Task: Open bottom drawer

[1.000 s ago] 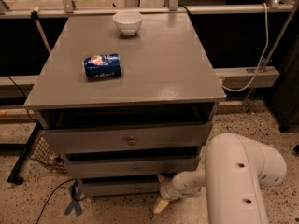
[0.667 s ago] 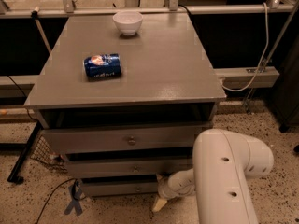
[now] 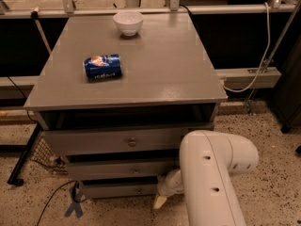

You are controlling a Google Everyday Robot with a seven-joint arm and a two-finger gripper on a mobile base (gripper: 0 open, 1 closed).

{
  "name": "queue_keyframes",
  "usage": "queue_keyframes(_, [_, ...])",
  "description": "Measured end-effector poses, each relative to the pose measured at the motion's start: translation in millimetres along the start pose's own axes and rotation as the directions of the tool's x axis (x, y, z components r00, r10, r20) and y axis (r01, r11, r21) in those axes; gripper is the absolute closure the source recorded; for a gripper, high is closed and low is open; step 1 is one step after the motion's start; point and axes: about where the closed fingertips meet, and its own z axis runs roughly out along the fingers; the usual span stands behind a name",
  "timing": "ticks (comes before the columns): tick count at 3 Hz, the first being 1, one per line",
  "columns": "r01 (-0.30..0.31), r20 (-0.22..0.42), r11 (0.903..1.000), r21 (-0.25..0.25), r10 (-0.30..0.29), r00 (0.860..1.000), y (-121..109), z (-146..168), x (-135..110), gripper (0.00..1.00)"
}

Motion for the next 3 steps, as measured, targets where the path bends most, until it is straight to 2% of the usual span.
queue_keyframes(1, [0.000, 0.001, 1.0000, -0.002, 0.000, 1.000, 1.2, 0.9, -0.5, 0.17])
queue_keyframes(3, [0.001, 0.002, 1.0000, -0.006, -0.001, 1.000, 3.6, 2.7, -1.5, 0.64])
